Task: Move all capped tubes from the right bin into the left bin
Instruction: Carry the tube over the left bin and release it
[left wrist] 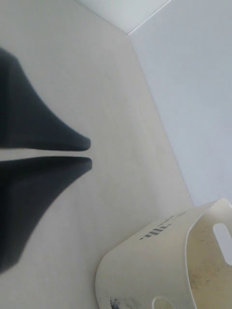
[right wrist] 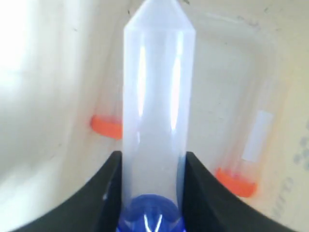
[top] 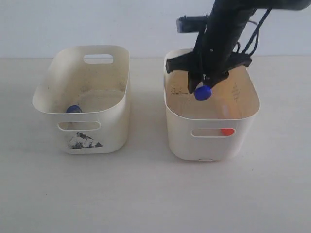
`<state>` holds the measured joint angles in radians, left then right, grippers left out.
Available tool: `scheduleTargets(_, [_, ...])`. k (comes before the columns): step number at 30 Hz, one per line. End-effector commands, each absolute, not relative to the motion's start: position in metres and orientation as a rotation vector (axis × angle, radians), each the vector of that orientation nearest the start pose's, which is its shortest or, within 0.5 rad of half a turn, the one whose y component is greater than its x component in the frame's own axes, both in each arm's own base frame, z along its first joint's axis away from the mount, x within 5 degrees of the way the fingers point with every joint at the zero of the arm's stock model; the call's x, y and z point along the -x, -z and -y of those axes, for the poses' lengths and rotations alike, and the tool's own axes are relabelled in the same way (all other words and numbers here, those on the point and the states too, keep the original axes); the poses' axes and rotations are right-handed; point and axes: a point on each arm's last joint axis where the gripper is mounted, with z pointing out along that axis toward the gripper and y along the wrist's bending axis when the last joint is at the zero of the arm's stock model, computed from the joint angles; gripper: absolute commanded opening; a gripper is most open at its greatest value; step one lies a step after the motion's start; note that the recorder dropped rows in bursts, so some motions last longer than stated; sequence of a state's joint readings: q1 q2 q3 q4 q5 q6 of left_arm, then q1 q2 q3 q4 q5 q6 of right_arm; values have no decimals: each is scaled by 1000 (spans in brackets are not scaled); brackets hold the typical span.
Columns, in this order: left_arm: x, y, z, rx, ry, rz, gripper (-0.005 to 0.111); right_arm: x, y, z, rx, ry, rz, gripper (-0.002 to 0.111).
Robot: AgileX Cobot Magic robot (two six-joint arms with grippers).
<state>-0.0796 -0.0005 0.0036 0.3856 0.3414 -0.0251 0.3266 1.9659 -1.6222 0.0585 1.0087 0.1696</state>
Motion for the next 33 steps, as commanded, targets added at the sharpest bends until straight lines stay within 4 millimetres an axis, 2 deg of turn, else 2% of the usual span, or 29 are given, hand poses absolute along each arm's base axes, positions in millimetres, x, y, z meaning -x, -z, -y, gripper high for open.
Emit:
scheduleTargets(1, [-54,-185,-7,-283,-285,-1782,4,-378,-294,-135,210,-228,-2716,0])
scheduleTargets(4, [-54,-185,-7,-283,-285,-1782,4,-366,-320,-149,334,-356,-2595,0])
scheduleTargets(8, [-54,-185,-7,-283,-285,-1782,4,-355,-332,-185,486,-503,-2462,0])
scheduleTargets(13, [-54,-185,-7,-283,-285,-1782,4,-347,-321,-236,653,-532,-2319,0])
scheduleTargets(15, [-54,-185,-7,-283,-285,-1782,4,-350,-315,-251,664,-538,-2251,0])
scheduleTargets(19, [-54,-185,-7,-283,-285,-1782,4,-362,-293,-268,644,-538,-2205,3])
scheduleTargets(21, [-54,-185,-7,-283,-285,-1782,4,-367,-278,-272,649,-528,-2228,13])
scheduleTargets(23, [-54,-185,-7,-283,-285,-1782,4,-370,-267,-274,654,-521,-2254,31])
scheduleTargets(25, [-54,-185,-7,-283,-285,-1782,4,-371,-262,-274,656,-521,-2268,57])
scheduleTargets(26, [-54,-185,-7,-283,-285,-1782,4,-370,-262,-274,644,-531,-2282,63])
scheduleTargets(27, [-54,-185,-7,-283,-285,-1782,4,-370,-262,-274,630,-537,-2290,59])
scheduleTargets(28, [-54,-185,-7,-283,-285,-1782,4,-369,-266,-274,610,-549,-2294,48])
scheduleTargets(31, [-54,-185,-7,-283,-285,-1782,4,-363,-282,-269,612,-552,-2275,0])
scheduleTargets(33, [-54,-185,-7,-283,-285,-1782,4,-359,-296,-265,634,-538,-2246,2])
